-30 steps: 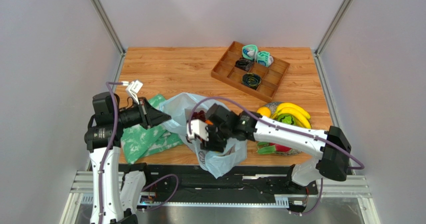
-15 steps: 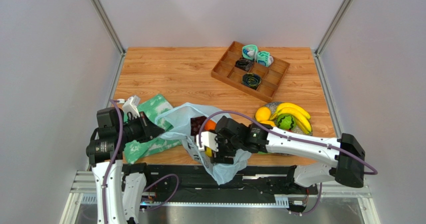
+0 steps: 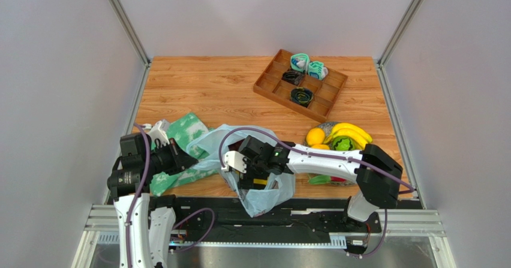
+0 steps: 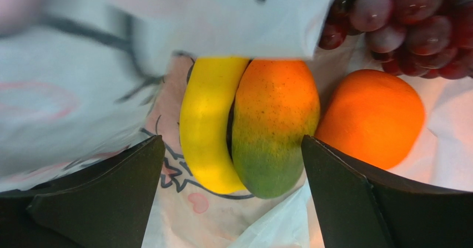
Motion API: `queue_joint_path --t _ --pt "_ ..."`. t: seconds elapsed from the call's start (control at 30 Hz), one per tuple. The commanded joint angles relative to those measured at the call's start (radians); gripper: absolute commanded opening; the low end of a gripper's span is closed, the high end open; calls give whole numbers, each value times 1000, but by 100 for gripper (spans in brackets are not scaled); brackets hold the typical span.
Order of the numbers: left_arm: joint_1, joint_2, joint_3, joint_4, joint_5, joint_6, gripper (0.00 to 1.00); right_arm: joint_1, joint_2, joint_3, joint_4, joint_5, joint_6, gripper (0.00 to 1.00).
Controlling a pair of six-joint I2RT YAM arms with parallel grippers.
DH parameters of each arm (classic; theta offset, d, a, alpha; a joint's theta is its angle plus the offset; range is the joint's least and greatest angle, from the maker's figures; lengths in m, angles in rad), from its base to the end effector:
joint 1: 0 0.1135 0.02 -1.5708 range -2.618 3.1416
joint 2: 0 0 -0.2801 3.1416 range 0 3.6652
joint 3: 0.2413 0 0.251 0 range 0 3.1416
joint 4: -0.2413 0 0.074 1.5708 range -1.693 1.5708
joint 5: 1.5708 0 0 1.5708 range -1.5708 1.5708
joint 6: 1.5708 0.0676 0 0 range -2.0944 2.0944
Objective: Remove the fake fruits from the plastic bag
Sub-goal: Take out the fake fruit from the plastic bag.
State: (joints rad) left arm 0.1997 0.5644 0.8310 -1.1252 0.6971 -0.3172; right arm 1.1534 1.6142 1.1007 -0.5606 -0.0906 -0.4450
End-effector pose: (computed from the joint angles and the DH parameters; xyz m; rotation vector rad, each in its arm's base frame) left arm 0.0918 -0.0257 0.2902 -0.2909 2.3318 -0.8956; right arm 0.1327 0.3144 0.2016 -1.9462 1.8502 0.3503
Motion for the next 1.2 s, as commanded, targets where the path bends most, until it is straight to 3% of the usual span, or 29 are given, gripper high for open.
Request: queue_joint_path --t 0.0,0.2,0.43,0.53,0.67,0.8,0.97,1.07,1.17 --pt "10 -26 -15 50 70 -26 0 6 65 53 60 46 -1 100" --pt "10 -66 -50 74 119 -51 0 3 176 87 36 86 -20 97" --pt "10 -93 -62 85 122 -49 0 -1 90 146 -73 89 -78 49" --pt "10 -78 -61 110 142 -52 0 -29 32 281 -191 49 -98 41" --pt "10 -35 -30 149 153 -52 0 -72 30 491 -445 -81 -97 36" --pt "9 3 0 215 162 -45 0 -113 -11 562 -486 -211 -80 34" --pt "12 43 14 265 163 -56 0 -155 -62 721 -522 -247 -37 34" --pt "14 66 36 262 153 -45 0 -259 -112 784 -522 -235 76 33" --pt "14 94 57 254 153 -28 0 -453 -213 707 -533 -193 114 34"
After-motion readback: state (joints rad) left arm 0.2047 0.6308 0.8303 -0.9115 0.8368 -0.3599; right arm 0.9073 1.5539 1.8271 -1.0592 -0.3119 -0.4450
